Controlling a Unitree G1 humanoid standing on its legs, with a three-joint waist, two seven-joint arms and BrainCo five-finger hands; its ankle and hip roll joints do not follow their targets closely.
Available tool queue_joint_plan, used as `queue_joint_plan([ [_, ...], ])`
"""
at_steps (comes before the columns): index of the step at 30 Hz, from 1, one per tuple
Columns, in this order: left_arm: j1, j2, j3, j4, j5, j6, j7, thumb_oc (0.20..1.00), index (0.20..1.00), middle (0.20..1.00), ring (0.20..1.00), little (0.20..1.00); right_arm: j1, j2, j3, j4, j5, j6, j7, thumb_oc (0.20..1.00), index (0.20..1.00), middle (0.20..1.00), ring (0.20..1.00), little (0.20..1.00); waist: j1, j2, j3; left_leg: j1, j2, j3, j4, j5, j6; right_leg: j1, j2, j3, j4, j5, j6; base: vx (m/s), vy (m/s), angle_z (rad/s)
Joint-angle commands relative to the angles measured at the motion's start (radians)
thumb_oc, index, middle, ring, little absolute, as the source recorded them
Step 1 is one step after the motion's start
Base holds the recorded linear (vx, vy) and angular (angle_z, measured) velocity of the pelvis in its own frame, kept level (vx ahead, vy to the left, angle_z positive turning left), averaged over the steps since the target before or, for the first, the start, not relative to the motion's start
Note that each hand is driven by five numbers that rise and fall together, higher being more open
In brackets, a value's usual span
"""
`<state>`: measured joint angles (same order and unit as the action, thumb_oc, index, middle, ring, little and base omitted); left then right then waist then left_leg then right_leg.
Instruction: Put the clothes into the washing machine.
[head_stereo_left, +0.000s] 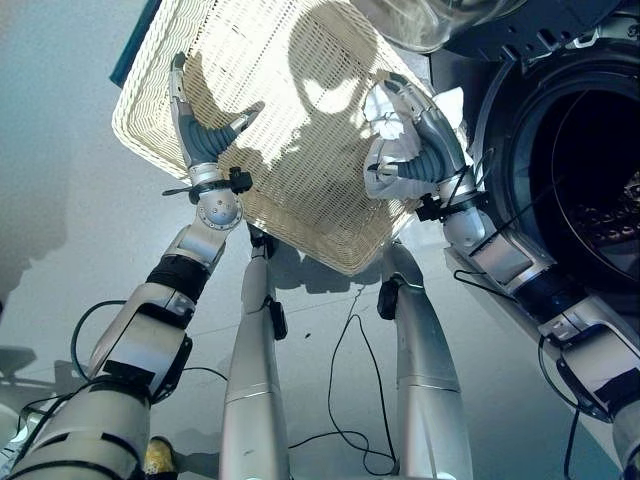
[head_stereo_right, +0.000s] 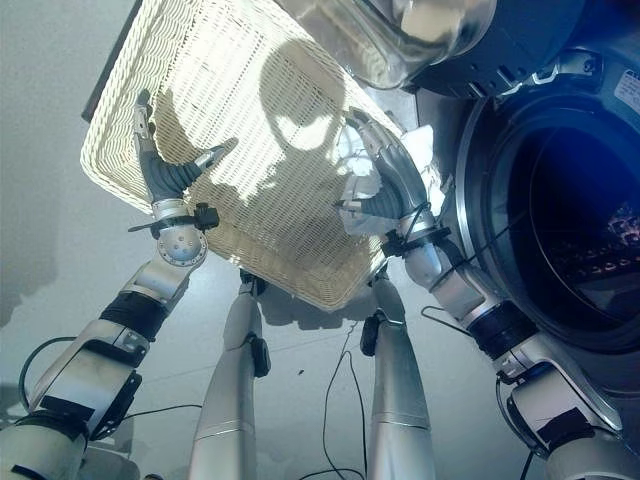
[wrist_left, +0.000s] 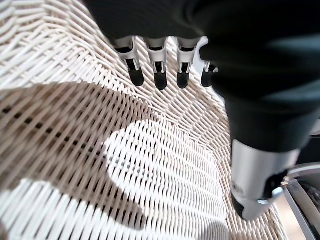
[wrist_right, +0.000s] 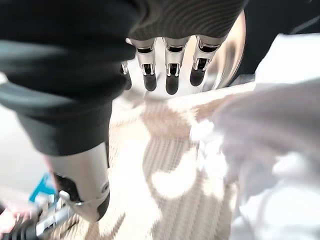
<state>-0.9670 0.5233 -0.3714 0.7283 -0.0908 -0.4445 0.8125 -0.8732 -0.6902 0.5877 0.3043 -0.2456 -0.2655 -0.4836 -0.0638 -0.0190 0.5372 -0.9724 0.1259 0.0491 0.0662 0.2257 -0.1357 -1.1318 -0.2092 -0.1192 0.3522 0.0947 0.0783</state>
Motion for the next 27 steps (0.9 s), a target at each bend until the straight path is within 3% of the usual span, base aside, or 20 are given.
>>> queue_joint_plan([
  [1,-0.034,0.016,0.010,-0.027,0.036,-0.019,0.004,1.000,1.000,1.000,1.000,1.000,-0.001,-0.045,0.048,-0.012,-0.020,0.035,0.044,1.000,1.000,1.000,1.000,1.000,-0.003,0.003,-0.017,-0.070,0.027,-0.040,0.110,-0.040,-0.043,0.054,-0.010,0.006,-0.128,0.110,0.154,0.00,0.000,0.00],
  [13,-0.068,0.037,-0.023,-0.003,0.003,-0.020,0.004,1.000,1.000,1.000,1.000,1.000,-0.032,-0.052,0.130,0.087,-0.016,0.195,0.139,1.000,1.000,1.000,1.000,1.000,-0.001,-0.003,-0.017,-0.081,0.027,-0.041,0.119,-0.039,-0.045,0.041,-0.011,0.002,-0.116,0.107,0.149,0.00,0.000,0.00],
  [19,-0.087,0.043,-0.032,0.008,-0.004,-0.015,0.000,1.000,1.000,1.000,1.000,1.000,-0.050,-0.058,0.155,0.133,-0.108,0.309,0.150,1.000,1.000,1.000,1.000,1.000,-0.002,-0.007,-0.017,-0.085,0.028,-0.041,0.124,-0.039,-0.046,0.035,-0.010,0.002,-0.108,0.107,0.148,0.00,0.000,0.00],
  [27,-0.090,0.049,-0.038,0.006,-0.001,-0.013,-0.005,1.000,1.000,1.000,1.000,1.000,-0.077,-0.085,0.188,0.139,-0.234,0.388,0.216,1.000,1.000,1.000,1.000,1.000,0.001,-0.010,-0.017,-0.086,0.028,-0.044,0.127,-0.040,-0.045,0.034,-0.012,0.001,-0.103,0.107,0.147,0.00,0.000,0.00],
])
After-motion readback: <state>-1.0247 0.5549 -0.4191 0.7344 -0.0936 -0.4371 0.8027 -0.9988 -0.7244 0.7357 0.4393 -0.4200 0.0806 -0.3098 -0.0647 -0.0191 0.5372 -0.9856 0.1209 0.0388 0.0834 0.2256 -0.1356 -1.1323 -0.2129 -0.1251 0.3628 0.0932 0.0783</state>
